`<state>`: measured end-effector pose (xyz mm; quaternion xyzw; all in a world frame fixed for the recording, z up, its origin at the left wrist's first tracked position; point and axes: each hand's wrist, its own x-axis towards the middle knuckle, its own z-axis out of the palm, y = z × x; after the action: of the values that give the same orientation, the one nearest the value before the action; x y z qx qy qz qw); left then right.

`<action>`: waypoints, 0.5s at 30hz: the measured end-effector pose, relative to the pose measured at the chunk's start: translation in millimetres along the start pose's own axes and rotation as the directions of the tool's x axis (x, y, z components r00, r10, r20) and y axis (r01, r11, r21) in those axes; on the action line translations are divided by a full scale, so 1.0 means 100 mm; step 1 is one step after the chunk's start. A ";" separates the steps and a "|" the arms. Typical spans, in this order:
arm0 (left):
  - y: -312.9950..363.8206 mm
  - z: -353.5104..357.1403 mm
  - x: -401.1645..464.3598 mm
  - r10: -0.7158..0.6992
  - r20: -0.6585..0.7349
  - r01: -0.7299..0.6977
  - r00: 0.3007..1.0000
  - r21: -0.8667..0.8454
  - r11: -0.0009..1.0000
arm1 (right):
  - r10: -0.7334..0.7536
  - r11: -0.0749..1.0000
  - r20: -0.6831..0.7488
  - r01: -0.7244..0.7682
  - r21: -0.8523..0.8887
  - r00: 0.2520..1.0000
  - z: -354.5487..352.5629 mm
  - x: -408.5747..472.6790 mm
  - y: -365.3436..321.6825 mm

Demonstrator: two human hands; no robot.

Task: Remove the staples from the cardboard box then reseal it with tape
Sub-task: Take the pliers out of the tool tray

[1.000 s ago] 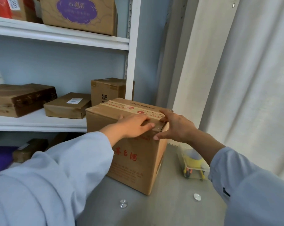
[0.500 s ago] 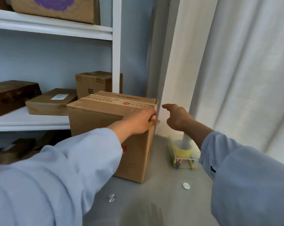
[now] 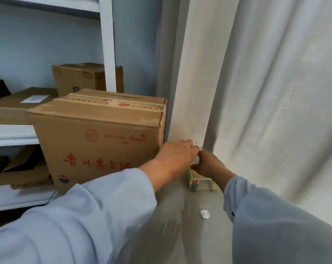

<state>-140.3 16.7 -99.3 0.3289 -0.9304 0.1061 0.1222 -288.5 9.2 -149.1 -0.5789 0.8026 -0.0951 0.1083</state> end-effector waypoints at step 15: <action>-0.01 0.86 0.05 -0.361 0.562 0.667 0.744 -0.598 0.444 | 0.043 0.974 0.091 -0.021 -0.225 0.995 0.45 -0.32 0.05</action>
<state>-156.5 -10.9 -179.2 0.5282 -0.7380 -0.4058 0.1079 -269.9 40.2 -191.4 -0.5783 0.8113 0.0253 0.0822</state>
